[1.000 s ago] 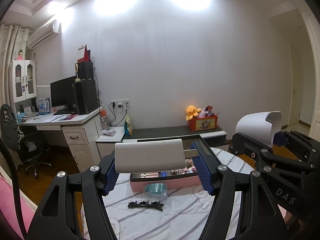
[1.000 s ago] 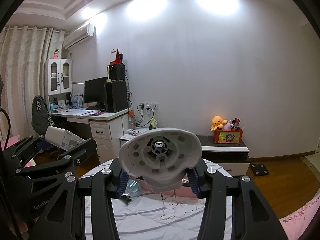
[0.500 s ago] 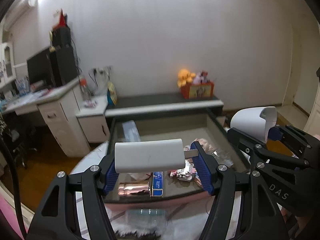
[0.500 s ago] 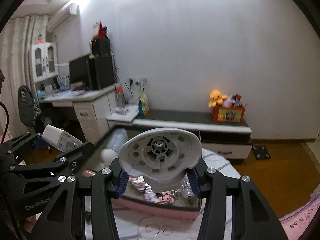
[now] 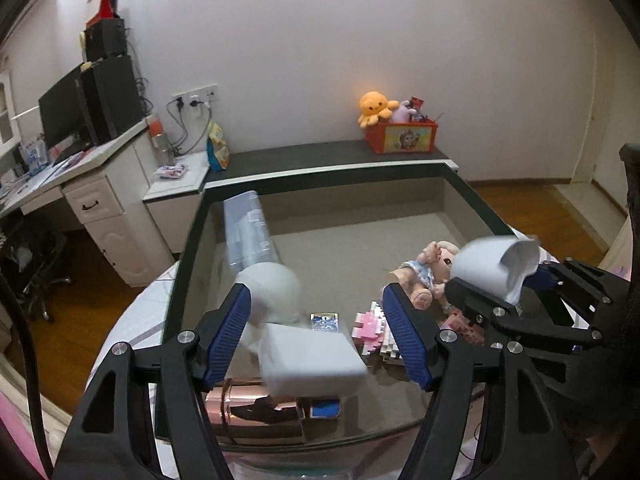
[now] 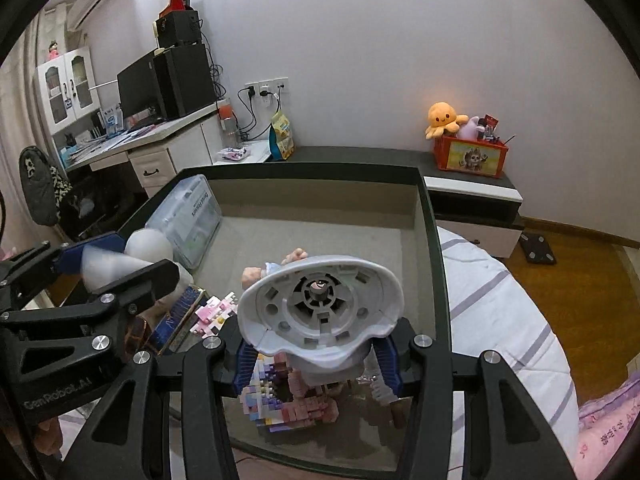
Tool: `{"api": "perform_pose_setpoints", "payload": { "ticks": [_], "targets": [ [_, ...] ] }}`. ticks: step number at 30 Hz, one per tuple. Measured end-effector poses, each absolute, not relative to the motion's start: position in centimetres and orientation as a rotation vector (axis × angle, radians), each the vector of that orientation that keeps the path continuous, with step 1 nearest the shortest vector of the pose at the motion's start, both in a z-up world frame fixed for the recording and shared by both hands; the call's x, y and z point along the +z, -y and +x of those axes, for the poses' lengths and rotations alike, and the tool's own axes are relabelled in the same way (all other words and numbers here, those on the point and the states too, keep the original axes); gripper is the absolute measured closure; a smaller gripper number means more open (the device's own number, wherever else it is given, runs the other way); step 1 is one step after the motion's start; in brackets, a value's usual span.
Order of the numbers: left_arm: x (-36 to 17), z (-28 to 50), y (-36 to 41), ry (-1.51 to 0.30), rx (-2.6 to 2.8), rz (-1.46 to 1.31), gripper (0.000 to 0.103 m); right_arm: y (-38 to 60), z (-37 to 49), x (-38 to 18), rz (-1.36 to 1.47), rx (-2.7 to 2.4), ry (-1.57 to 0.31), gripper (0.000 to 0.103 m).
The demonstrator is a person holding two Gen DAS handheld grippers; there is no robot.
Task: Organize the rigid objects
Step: 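Carry the charger block and white attachment into the pink box and release both, then withdraw both tools from the box back above the bed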
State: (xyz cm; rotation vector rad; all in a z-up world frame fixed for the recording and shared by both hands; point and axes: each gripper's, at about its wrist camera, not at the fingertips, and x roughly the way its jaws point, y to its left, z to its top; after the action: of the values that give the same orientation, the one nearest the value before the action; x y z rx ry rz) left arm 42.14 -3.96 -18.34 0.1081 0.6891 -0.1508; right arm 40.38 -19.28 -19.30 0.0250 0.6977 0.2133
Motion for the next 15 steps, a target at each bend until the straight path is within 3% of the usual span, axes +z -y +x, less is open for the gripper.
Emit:
{"api": "perform_pose_setpoints", "payload": {
  "ticks": [4, 8, 15],
  "targets": [
    [-16.4, 40.4, 2.5, -0.623, -0.127, 0.071, 0.002, 19.8, 39.5, -18.1, 0.007, 0.138, -0.663, 0.017],
    [-14.2, 37.2, 1.7, -0.55, -0.123, 0.061, 0.001, 20.3, 37.4, -15.9, 0.043, 0.178, -0.614, 0.011],
    [-10.8, 28.9, 0.5, -0.419, -0.086, 0.078, 0.0, 19.2, 30.6, -11.7, 0.024, 0.195, -0.516, 0.011]
  ]
}}
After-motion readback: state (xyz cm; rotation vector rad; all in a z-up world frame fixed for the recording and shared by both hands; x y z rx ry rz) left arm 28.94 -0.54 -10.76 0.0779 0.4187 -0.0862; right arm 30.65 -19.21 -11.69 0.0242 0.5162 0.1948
